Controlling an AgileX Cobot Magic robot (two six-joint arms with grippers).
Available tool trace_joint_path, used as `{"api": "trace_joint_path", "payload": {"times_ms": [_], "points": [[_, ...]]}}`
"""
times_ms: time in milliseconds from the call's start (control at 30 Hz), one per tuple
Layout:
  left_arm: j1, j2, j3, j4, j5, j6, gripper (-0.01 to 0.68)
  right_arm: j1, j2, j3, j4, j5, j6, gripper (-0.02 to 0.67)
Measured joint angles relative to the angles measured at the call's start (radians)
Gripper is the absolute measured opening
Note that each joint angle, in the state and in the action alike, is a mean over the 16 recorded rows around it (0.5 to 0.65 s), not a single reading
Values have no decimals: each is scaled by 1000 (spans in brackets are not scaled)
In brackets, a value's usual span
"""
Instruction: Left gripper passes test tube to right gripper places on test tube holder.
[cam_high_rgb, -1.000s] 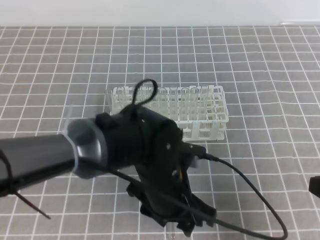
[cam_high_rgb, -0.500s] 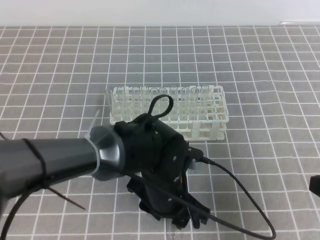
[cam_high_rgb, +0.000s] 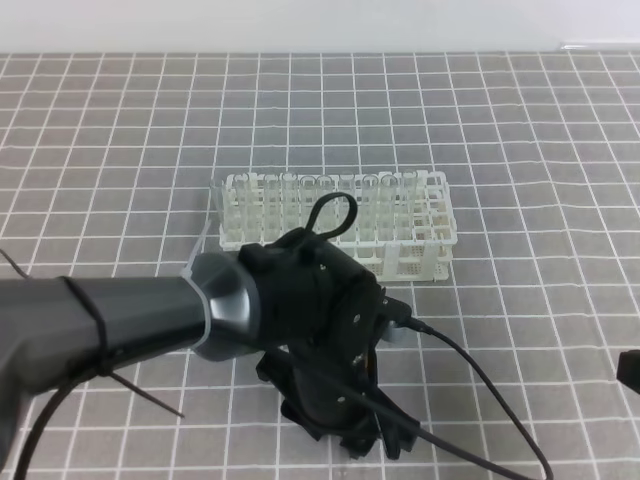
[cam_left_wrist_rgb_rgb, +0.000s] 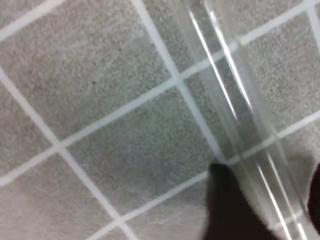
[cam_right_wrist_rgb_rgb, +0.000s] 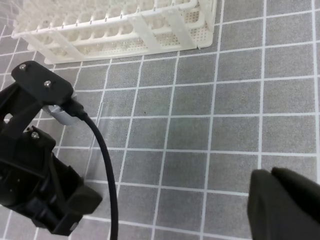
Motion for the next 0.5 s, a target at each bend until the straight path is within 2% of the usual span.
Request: {"api": "trace_joint_path", "payload": {"times_ms": [367, 500], "points": [[0, 3, 0, 14, 35, 40, 98, 0, 0, 0, 8, 0, -6, -13], [0, -9, -1, 18, 46, 52, 69, 0, 0, 0, 11, 4, -12, -13]]}}
